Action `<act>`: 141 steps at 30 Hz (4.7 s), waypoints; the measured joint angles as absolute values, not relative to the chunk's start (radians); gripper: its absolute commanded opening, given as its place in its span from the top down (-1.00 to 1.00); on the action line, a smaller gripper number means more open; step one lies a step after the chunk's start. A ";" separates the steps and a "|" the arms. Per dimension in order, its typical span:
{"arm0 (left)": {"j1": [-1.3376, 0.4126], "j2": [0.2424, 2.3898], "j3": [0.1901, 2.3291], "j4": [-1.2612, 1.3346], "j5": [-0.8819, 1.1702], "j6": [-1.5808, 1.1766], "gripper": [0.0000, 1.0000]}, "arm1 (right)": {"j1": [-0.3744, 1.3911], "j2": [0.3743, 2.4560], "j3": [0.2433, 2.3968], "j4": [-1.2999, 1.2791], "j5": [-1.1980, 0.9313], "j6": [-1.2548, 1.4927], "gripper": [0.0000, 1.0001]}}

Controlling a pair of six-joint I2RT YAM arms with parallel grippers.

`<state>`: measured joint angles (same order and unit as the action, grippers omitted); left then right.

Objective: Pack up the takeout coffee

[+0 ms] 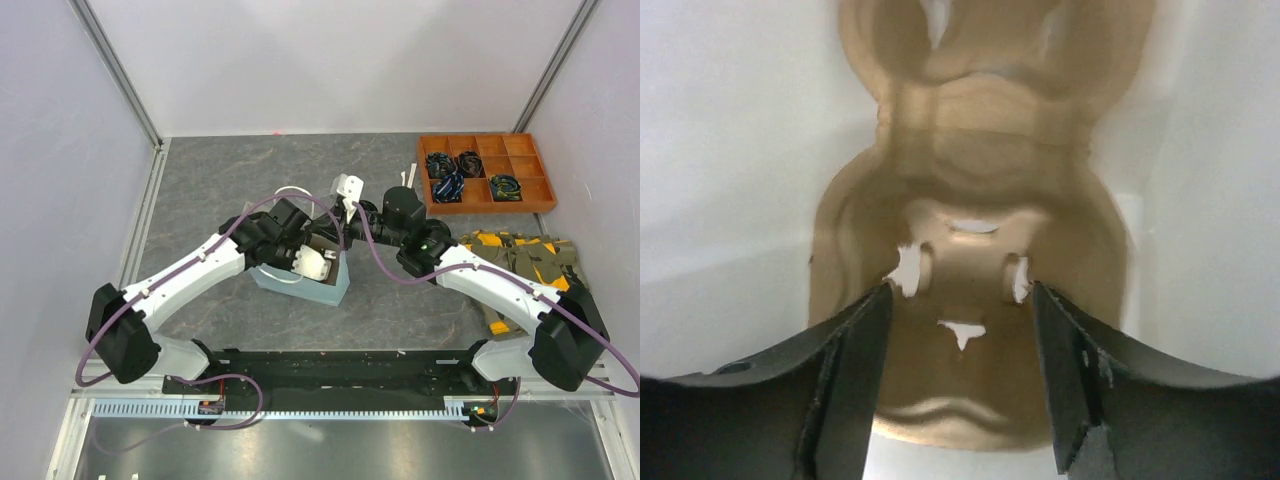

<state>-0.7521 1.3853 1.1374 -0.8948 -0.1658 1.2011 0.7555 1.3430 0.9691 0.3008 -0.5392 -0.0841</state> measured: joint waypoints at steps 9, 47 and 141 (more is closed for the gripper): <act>-0.742 1.316 1.184 -0.932 -0.113 1.190 -0.42 | 0.757 1.346 0.972 0.342 -0.544 -0.114 1.00; -0.663 1.211 1.284 -1.108 0.053 1.150 0.17 | 0.774 1.409 1.039 0.316 -0.598 -0.090 1.00; -0.556 1.375 1.332 -1.005 0.059 1.193 -0.24 | 0.664 1.575 1.192 0.201 -0.685 -0.138 1.00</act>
<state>-0.5560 1.3754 1.3323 -1.0050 0.0589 1.1934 0.6640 1.5753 1.1915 0.2012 -0.6849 -0.1375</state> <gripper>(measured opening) 0.597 0.010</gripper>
